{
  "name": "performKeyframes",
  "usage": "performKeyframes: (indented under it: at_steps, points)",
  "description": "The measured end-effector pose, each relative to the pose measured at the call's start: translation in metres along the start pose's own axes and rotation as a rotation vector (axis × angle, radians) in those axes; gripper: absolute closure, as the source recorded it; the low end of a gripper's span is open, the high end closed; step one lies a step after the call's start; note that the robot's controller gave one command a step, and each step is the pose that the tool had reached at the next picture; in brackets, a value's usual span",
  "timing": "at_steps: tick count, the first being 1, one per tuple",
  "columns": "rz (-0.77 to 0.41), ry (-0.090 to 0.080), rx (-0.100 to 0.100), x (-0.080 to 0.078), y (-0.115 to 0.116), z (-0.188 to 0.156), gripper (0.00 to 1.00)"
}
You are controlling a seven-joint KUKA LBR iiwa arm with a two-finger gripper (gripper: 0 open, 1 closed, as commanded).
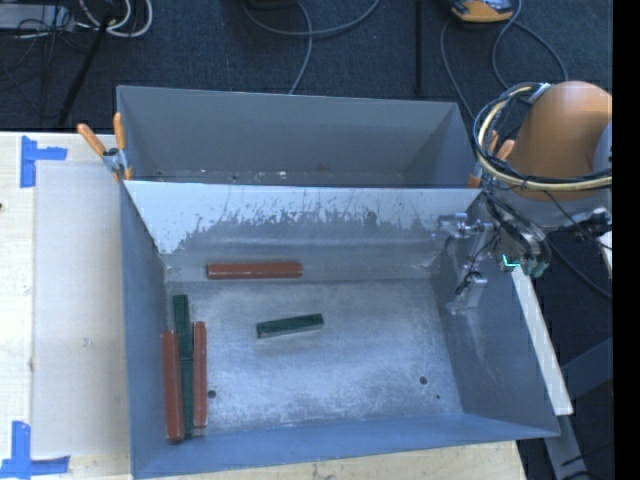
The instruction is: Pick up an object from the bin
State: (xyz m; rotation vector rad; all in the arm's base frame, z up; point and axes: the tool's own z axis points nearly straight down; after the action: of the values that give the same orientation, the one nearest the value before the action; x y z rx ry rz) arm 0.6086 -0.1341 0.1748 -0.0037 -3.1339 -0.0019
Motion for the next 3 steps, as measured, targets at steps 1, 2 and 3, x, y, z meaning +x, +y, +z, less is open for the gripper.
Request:
performKeyframes:
  at_steps: [1, 2, 3]
  points:
    - [-0.072, 0.004, -0.002, 0.072, 0.03, 0.11, 0.0]
    - [-0.165, -0.011, -0.003, 0.056, 0.124, 0.086, 0.0]
    - [-0.126, -0.011, -0.003, 0.017, 0.216, 0.106, 0.0]
